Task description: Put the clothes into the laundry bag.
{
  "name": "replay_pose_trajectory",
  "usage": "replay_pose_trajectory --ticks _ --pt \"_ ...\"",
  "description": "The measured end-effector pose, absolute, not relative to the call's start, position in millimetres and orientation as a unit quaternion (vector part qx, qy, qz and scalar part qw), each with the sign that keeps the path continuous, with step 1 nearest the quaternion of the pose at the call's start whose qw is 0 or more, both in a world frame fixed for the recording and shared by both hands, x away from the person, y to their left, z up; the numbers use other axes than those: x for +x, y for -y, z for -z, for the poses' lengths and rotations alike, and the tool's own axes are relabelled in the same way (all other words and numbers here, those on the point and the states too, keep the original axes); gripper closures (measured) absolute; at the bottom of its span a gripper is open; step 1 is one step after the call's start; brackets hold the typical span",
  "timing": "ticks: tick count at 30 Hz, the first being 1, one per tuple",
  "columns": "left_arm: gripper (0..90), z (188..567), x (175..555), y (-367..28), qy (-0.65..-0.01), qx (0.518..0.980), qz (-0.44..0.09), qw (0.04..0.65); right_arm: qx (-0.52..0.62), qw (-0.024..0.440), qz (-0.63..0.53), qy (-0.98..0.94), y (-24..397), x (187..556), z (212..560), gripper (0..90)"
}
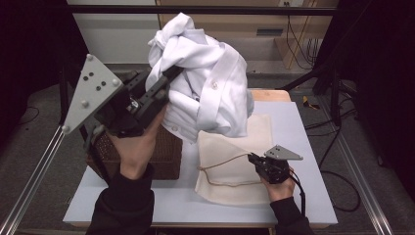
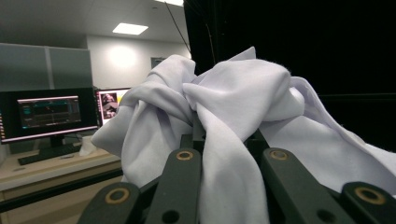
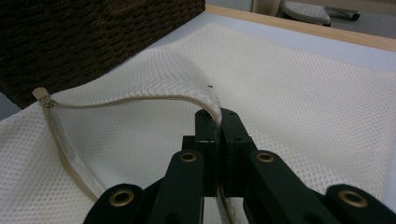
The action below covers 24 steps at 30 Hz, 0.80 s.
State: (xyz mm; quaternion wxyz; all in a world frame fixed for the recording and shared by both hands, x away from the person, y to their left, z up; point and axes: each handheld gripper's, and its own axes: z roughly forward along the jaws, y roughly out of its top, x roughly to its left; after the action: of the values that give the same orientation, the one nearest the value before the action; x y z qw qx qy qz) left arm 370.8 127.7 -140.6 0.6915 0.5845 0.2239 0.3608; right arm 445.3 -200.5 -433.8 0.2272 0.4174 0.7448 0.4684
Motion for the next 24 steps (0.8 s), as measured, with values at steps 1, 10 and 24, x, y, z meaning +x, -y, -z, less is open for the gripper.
replay_pose_trajectory --ticks 1,10,24 --pt "80.9 143 368 -126 -0.221 0.589 -0.360 0.689 0.419 0.227 -0.468 -0.744 201 446 434 87.4" --pt "80.9 190 362 -111 -0.223 0.624 -0.326 0.674 0.424 0.225 -0.463 -0.745 202 449 436 87.4" --pt "80.7 304 365 -100 -0.257 0.712 -0.261 0.599 0.435 0.231 -0.456 -0.741 203 452 438 87.4"
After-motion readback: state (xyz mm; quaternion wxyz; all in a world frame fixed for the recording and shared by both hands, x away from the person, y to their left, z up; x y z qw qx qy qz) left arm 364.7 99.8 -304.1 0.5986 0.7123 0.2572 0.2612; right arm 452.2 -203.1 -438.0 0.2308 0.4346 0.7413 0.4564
